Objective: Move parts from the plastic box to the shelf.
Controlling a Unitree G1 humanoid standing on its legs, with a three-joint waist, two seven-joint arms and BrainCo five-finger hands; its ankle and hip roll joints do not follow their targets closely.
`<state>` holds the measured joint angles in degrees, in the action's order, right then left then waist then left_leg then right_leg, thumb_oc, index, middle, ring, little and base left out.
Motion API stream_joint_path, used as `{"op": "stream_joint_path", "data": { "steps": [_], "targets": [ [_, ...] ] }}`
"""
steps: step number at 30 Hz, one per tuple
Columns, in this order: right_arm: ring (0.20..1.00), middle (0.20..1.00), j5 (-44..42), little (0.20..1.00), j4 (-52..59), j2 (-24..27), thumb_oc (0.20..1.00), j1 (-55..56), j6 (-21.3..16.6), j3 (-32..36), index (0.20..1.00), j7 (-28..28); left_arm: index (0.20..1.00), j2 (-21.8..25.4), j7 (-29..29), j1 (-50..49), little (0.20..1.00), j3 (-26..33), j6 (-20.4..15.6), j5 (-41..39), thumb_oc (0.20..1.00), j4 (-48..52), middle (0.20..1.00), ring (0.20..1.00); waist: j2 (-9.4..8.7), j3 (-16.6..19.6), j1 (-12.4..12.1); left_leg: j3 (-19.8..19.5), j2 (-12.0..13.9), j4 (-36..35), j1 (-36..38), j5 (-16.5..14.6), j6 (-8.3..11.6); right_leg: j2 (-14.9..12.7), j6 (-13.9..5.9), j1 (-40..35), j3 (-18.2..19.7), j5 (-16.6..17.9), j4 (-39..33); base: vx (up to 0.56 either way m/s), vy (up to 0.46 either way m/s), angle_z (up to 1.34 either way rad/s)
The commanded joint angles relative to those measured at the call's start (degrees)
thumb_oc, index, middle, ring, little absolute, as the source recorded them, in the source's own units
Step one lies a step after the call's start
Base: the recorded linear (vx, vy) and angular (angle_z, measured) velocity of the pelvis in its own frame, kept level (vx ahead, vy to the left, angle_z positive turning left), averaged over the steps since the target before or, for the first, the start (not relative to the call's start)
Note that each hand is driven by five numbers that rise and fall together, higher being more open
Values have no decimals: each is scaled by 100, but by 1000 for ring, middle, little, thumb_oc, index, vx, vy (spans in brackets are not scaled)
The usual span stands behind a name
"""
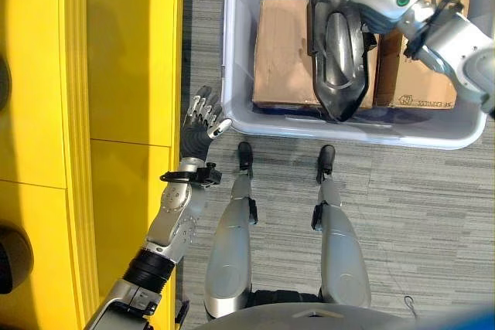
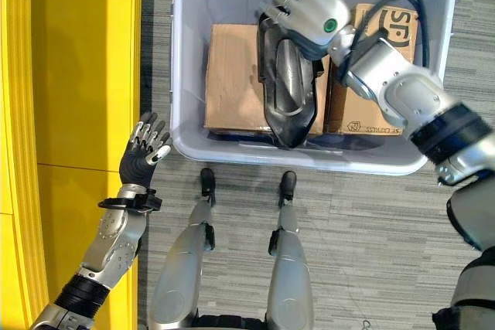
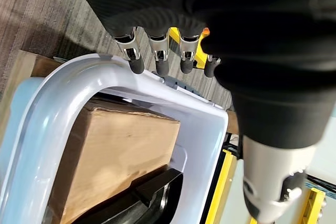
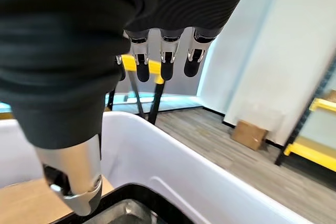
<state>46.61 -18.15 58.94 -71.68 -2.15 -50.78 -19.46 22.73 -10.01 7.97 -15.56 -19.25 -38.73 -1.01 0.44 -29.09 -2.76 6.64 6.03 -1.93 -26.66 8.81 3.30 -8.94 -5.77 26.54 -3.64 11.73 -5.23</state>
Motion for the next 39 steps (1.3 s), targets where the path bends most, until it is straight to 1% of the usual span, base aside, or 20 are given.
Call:
{"op": "stream_joint_path", "data": {
  "steps": [1,3,6,11,16,17,19,21,24,28,30,31,32,35,37,38,39],
  "targets": [
    [1000,1000,-332,1000,110,43,1000,-210,157,340,1000,-362,1000,128,-59,-144,1000,249,-199,258,1000,530,1000,1000,-271,-31,-46,-223,253,13,253,-215,202,-395,-331,-363,-194,-635,519,2,-12,-3],
    [1000,1000,-555,1000,96,-163,1000,-8,166,652,1000,-446,1000,73,-88,-142,1000,264,-206,255,1000,523,1000,1000,-255,-32,-26,-221,251,9,266,-217,197,-389,-331,-365,-184,-631,524,3,-7,-4],
    [1000,1000,-666,1000,73,-347,1000,227,187,992,1000,-600,1000,63,-104,-166,1000,243,-204,250,1000,522,1000,1000,-279,-17,-34,-217,256,5,274,-227,194,-379,-332,-362,-169,-636,528,1,-2,-5],
    [1000,1000,-595,1000,-64,-376,1000,183,182,866,1000,-588,1000,80,-85,-176,1000,230,-228,240,1000,544,1000,1000,-277,-11,-45,-224,257,4,274,-227,190,-373,-327,-358,-171,-643,537,0,0,0],
    [1000,1000,-385,1000,-244,-232,1000,8,124,418,1000,-414,1000,115,-42,-226,1000,271,-233,230,1000,593,1000,1000,-295,-10,-69,-239,258,-18,280,-210,196,-365,-327,-367,-181,-650,539,0,0,0],
    [1000,1000,-239,1000,-360,-139,1000,-160,99,87,1000,-329,1000,147,-11,-256,1000,267,-247,202,1000,611,1000,1000,-305,-17,-88,-244,257,-22,273,-206,197,-367,-328,-366,-192,-649,539,0,0,0],
    [1000,1000,-159,1000,-435,-63,1000,-321,52,-200,1000,-222,1000,186,10,-271,1000,270,-247,198,1000,637,1000,1000,-321,-28,-108,-251,260,-22,260,-197,203,-367,-332,-364,-210,-648,534,0,0,0],
    [1000,1000,38,1000,-615,15,1000,-553,31,-637,1000,-121,1000,215,36,-265,1000,266,-274,187,1000,653,1000,1000,-328,-41,-123,-254,259,-25,240,-190,208,-369,-338,-359,-215,-646,528,0,0,0],
    [1000,1000,130,1000,-777,60,1000,-725,13,-979,1000,13,1000,247,49,-289,1000,250,-279,174,1000,663,1000,1000,-338,-57,-146,-265,259,-25,216,-175,215,-368,-339,-344,-230,-641,528,0,0,0],
    [1000,1000,203,1000,-975,72,1000,-923,-57,-1415,1000,152,1000,271,53,-273,1000,230,-289,176,1000,659,1000,1000,-342,-69,-164,-296,252,-54,191,-152,222,-365,-346,-321,-261,-626,529,0,0,0],
    [1000,1000,164,1000,-972,77,1000,-998,-89,-1508,1000,166,1000,260,54,-275,1000,220,-294,169,1000,664,1000,1000,-335,-69,-161,-304,250,-58,180,-146,224,-367,-347,-313,-267,-625,531,0,0,0],
    [1000,1000,267,1000,-1160,107,1000,-1113,-92,-1793,1000,252,1000,293,66,-284,1000,204,-301,145,1000,646,1000,1000,-354,-69,-190,-314,245,-64,166,-144,220,-365,-349,-308,-268,-627,527,0,0,0],
    [1000,1000,264,1000,-1183,95,1000,-1140,-96,-1825,1000,241,1000,279,68,-282,1000,208,-302,143,1000,644,1000,1000,-344,-69,-182,-313,245,-63,164,-144,220,-364,-349,-305,-267,-626,527,0,0,0],
    [1000,1000,434,1000,-1475,49,1000,-1448,-180,-2412,1000,437,1000,352,124,-307,1000,154,-312,78,1000,656,1000,1000,-373,-70,-240,-347,244,-63,128,-138,220,-371,-348,-290,-296,-633,521,1,1,1],
    [1000,1000,444,1000,-1623,-11,1000,-1526,-213,-2546,1000,471,1000,340,139,-307,1000,154,-305,62,1000,667,1000,1000,-349,-70,-237,-351,240,-65,117,-138,220,-373,-349,-279,-305,-634,522,1,2,2],
    [1000,1000,535,1000,-1855,-84,1000,-1618,-235,-2802,1000,572,1000,353,169,-322,1000,134,-317,27,1000,671,1000,1000,-358,-70,-264,-360,231,-67,88,-129,222,-370,-349,-267,-316,-633,519,0,0,0],
    [1000,1000,537,1000,-1919,-114,1000,-1664,-277,-2901,1000,628,1000,356,197,-333,1000,115,-313,15,1000,673,1000,1000,-355,-70,-274,-371,229,-68,75,-129,220,-368,-348,-260,-316,-638,518,0,0,0]
  ]
}}
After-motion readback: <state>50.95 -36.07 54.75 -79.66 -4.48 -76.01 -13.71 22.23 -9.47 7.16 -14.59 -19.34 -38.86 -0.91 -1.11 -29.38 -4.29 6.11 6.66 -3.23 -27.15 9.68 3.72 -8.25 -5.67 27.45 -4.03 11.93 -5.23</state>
